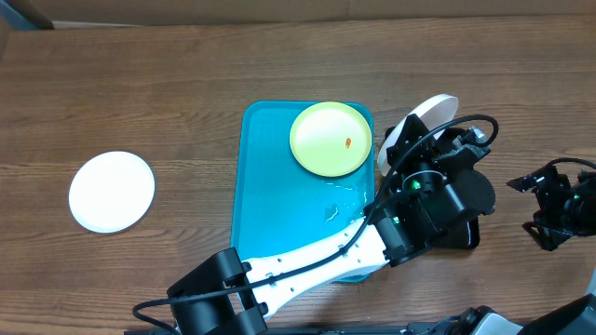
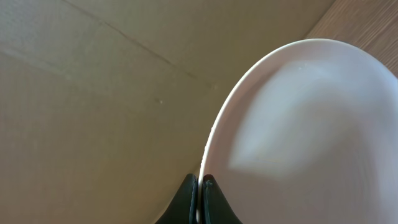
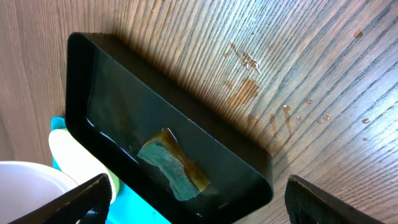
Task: Clean dirty plates on tray and stack at the side
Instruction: 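Lift the cream plate with the left gripper and carry it left, then set the cream plate onto the white plate left of the tray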
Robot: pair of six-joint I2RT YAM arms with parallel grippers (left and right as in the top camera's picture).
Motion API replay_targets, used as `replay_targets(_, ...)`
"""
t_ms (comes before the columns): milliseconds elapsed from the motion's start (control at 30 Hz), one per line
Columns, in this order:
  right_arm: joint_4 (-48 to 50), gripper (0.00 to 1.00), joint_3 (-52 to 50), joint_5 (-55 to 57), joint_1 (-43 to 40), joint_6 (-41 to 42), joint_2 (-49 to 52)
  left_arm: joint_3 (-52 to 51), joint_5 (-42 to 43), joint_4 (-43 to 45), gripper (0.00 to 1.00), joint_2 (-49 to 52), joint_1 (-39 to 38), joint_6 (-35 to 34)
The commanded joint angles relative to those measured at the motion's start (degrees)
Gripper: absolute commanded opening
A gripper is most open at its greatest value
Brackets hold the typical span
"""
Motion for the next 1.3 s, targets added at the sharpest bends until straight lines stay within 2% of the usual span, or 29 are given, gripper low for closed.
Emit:
replay_targets(0,0.28,0.91,1.03,-0.48,-0.09,-0.35,-1.27,0.87,-1.2,0.48,0.04,-0.26,0.22,0.66)
replay_targets(200,0.26,0.9,1.03,-0.5,-0.09,-0.35,-1.27,0.87,-1.2,0.48,0.04,-0.26,0.22,0.5)
replay_targets(300,0.28,0.9,1.03,-0.5,-0.09,-0.35,-1.27,0.85,2.67,-4.59,0.04,-0.15,0.26,-9.49)
replay_targets(333,0.26,0.9,1.03,-0.5,-0.09,-0.35,-1.27,0.85,4.96,-6.97,0.04,-0.13,0.26,-9.75)
replay_targets(367,0.22,0.9,1.03,-0.5,-0.09,-0.35,-1.27,0.85,1.33,-5.33,0.04,-0.13,0.68,-8.81)
replay_targets(433,0.24,0.9,1.03,-0.5,-0.09,-0.35,-1.27,0.85,-3.1,-1.16,0.04,-0.2,1.7,-11.61)
replay_targets(467,0.26,0.91,1.03,-0.5,-0.09,-0.35,-1.27,0.87,-1.97,-1.22,0.04,-0.55,2.4,-14.97)
replay_targets(533,0.24,0.9,1.03,-0.5,-0.09,-0.35,-1.27,0.85,0.44,-3.76,0.04,-0.7,2.43,-12.07)
replay_targets(600,0.24,0.91,1.03,-0.5,-0.09,-0.35,-1.27,0.85,1.29,-5.99,0.04,-0.7,2.43,-17.07)
replay_targets(667,0.28,0.91,1.03,-0.52,-0.09,-0.35,-1.27,0.85,6.14,-10.73,0.04,-0.7,1.77,-15.02)
replay_targets(733,0.0,0.9,1.03,-0.5,-0.09,-0.35,-1.27,0.87,3.17,-15.96,0.04,-1.07,3.04,-25.31)
replay_targets(767,-0.04,0.91,1.03,-0.5,-0.09,-0.37,-1.27,0.87,5.9,-20.31,0.04,-1.86,4.0,-30.93)
replay_targets(800,-0.17,0.91,1.03,-0.5,-0.09,-0.37,-1.27,0.87,14.95,-27.28,0.05,-4.15,5.75,-37.53)
replay_targets(900,-0.13,0.91,1.03,-0.5,-0.09,-0.35,-1.27,0.87,29.16,-36.79,0.04,-10.73,11.21,-50.99)
replay_targets(967,-0.13,0.91,1.03,-0.5,-0.09,-0.35,-1.27,0.87,39.3,-41.48,0.04,-16.04,16.63,-56.24)
replay_targets(1000,-0.11,0.91,1.03,-0.5,-0.09,-0.35,-1.27,0.87,41.57,-42.84,0.04,-17.49,18.38,-57.05)
replay_targets(1033,-0.13,0.91,1.03,-0.5,-0.09,-0.37,-1.27,0.87,46.18,-48.17,0.04,-21.66,24.7,-59.87)
replay_targets(1100,-0.11,0.9,1.03,-0.5,-0.09,-0.35,-1.27,0.87,47.82,-53.11,0.04,-24.24,30.34,-61.24)
replay_targets(1200,-0.09,0.91,1.03,-0.5,-0.09,-0.37,-1.27,0.85,48.19,-63.17,0.04,-26.91,43.28,-63.47)
replay_targets(1233,-0.07,0.91,1.03,-0.5,-0.09,-0.35,-1.27,0.85,48.26,-67.01,0.04,-27.02,49.57,-63.95)
replay_targets(1267,0.07,0.91,1.03,-0.48,-0.11,-0.35,-1.27,-0.33,48.33,-70.38,0.04,-26.88,61.09,-63.91)
